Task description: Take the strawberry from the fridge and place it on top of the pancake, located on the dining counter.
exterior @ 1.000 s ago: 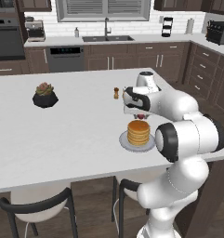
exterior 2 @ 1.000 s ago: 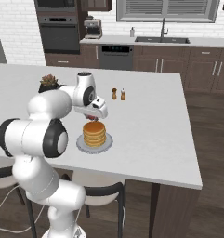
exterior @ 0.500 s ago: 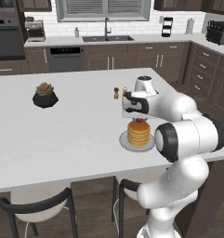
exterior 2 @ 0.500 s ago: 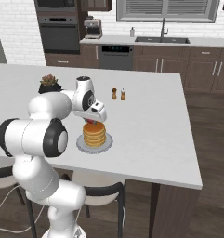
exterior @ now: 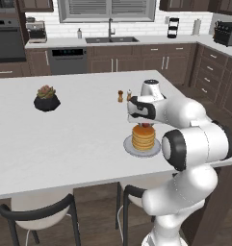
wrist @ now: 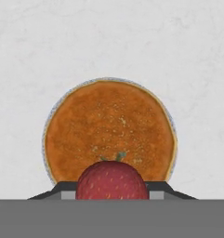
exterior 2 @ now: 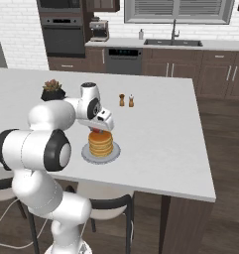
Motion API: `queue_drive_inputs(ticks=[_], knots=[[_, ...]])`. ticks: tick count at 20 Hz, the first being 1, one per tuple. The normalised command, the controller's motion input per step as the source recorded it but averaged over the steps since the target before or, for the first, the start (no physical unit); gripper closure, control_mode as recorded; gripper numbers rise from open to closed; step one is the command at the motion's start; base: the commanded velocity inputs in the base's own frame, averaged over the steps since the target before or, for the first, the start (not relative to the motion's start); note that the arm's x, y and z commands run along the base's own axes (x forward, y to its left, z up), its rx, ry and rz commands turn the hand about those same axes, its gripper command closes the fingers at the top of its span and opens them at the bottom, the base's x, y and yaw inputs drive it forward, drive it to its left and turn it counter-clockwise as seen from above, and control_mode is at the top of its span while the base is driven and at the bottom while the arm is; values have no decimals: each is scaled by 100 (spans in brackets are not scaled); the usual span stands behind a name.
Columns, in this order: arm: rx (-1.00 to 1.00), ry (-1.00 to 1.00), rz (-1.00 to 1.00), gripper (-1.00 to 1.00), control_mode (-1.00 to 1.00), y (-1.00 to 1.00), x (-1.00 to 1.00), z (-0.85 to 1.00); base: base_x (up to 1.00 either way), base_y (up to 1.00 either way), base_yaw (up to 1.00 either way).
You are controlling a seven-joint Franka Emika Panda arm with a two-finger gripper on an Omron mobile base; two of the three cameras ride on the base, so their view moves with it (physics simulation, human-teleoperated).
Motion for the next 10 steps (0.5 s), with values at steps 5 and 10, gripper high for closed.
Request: queue_drive_inputs(ticks=[5, 10], knots=[[0, 0, 0, 100, -100, -9, 10, -9, 0, 0, 0], [0, 0, 0, 100, -100, 0, 10, -9, 0, 0, 0]])
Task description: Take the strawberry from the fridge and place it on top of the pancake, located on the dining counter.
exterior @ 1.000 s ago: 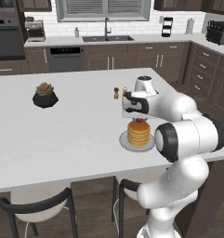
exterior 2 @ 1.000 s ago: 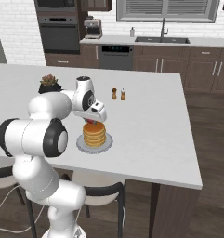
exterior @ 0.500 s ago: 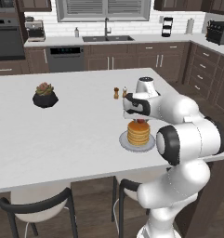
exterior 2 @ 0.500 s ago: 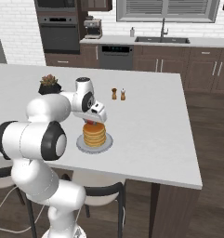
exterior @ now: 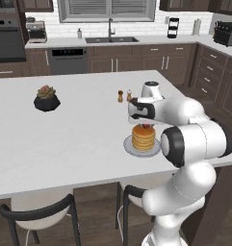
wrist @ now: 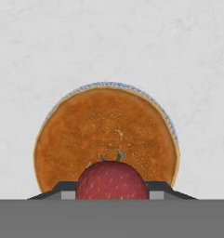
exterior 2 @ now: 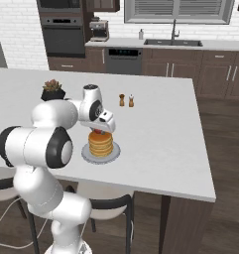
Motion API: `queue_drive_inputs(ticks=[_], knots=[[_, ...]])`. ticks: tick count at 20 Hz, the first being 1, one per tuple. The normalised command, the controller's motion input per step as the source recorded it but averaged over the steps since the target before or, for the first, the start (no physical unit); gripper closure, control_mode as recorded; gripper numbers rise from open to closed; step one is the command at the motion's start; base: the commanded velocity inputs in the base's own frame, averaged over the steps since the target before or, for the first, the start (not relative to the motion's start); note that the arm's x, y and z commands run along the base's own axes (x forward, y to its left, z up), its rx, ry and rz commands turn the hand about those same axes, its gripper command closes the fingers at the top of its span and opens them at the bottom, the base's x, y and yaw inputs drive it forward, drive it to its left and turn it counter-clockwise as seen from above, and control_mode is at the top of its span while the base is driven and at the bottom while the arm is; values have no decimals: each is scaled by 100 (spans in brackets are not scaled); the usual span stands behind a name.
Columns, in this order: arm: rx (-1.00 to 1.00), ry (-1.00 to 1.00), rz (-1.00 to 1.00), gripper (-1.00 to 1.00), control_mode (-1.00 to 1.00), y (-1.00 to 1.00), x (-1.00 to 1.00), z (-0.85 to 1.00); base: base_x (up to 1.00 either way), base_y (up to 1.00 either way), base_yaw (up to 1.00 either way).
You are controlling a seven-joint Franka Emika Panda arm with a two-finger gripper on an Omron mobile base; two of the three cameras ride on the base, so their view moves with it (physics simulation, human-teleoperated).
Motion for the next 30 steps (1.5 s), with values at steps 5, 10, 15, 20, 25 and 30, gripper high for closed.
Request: queue_drive_inputs(ticks=[5, 10, 15, 20, 25, 30], knots=[[0, 0, 0, 100, -100, 0, 1, -31, 0, 0, 0], [0, 0, 0, 100, -100, 0, 0, -19, 0, 0, 0], [0, 0, 0, -100, -100, 0, 0, -11, 0, 0, 0], [0, 0, 0, -100, -100, 0, 0, -2, 0, 0, 0], [0, 0, 0, -100, -100, 0, -1, 0, 0, 0, 0], [-2, 0, 0, -100, -100, 1, -7, 11, 0, 0, 0]])
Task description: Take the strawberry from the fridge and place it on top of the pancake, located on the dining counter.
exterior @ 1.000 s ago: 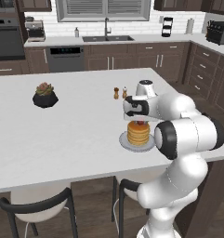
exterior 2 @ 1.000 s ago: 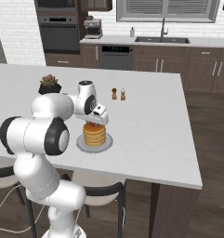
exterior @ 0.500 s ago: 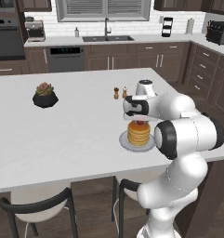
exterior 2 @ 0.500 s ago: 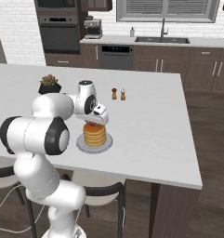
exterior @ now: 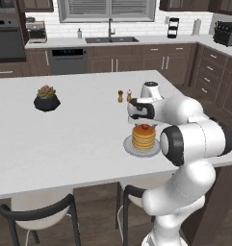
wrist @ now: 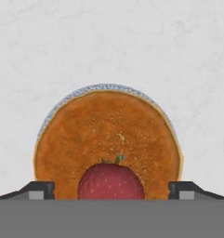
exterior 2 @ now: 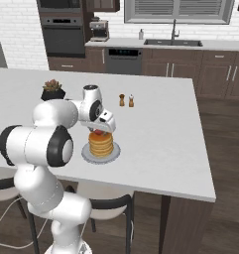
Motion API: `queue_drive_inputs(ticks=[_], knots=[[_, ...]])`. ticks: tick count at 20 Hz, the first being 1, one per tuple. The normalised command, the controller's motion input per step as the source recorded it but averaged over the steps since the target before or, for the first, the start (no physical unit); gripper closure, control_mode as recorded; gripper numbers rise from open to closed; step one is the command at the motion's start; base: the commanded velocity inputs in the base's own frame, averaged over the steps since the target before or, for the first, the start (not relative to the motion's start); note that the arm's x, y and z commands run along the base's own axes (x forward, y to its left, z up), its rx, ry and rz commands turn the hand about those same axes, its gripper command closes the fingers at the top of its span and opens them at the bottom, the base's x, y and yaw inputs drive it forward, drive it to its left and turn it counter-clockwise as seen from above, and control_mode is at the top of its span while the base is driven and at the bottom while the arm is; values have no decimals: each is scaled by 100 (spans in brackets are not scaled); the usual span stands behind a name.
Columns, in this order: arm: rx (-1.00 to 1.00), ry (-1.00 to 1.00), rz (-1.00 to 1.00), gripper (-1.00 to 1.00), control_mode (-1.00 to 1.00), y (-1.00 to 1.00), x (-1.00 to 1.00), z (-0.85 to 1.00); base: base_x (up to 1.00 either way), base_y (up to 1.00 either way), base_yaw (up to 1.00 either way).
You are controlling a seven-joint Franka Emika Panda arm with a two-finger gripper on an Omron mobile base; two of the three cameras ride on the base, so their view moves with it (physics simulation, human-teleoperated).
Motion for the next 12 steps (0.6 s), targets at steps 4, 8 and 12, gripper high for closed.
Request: queue_drive_inputs(ticks=[4, 8, 12], knots=[[-10, 0, 0, -100, -100, 18, -21, 49, 0, 0, 0], [-4, 0, 1, -100, -100, 49, -81, 70, 0, 0, 0], [0, 0, 5, -100, -100, 87, -100, 55, 0, 0, 0]])
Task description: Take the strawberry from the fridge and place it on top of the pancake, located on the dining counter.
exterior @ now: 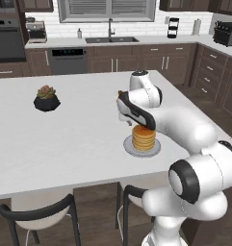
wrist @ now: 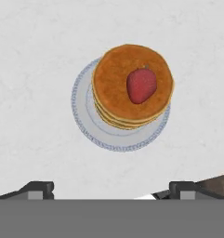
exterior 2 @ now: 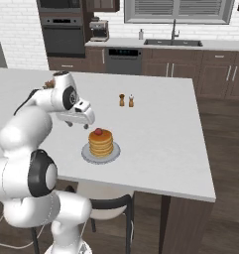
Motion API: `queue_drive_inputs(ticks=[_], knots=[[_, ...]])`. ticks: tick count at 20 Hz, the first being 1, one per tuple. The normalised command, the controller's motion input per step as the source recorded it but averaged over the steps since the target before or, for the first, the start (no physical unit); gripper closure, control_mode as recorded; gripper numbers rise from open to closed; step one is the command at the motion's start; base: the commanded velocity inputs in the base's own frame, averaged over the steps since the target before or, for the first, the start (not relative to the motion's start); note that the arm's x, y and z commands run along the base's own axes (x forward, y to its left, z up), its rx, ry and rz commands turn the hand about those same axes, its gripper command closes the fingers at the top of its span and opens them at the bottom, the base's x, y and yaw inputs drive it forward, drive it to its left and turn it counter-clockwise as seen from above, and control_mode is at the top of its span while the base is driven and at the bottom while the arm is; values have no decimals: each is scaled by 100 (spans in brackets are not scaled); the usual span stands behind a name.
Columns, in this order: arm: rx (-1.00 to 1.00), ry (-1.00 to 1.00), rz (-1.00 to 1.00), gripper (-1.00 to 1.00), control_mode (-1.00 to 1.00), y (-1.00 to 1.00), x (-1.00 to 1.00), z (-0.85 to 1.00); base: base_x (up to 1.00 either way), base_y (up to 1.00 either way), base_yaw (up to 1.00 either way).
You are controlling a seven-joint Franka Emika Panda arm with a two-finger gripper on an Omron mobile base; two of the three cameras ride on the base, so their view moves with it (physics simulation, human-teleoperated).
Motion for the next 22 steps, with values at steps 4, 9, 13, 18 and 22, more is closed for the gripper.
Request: queue_drive_inputs(ticks=[4, 9, 13, 18, 22], knots=[[-2, 0, 4, -100, -100, 94, -100, 48, 0, 0, 0], [-1, -3, 4, -100, -100, 90, -100, 33, 0, 0, 0], [0, 0, 5, -100, -100, 53, -100, 34, 0, 0, 0], [1, 5, 0, -100, -100, -14, -100, -10, 0, 0, 0], [-1, 2, 0, -100, -100, -4, -63, -62, 0, 0, 0]])
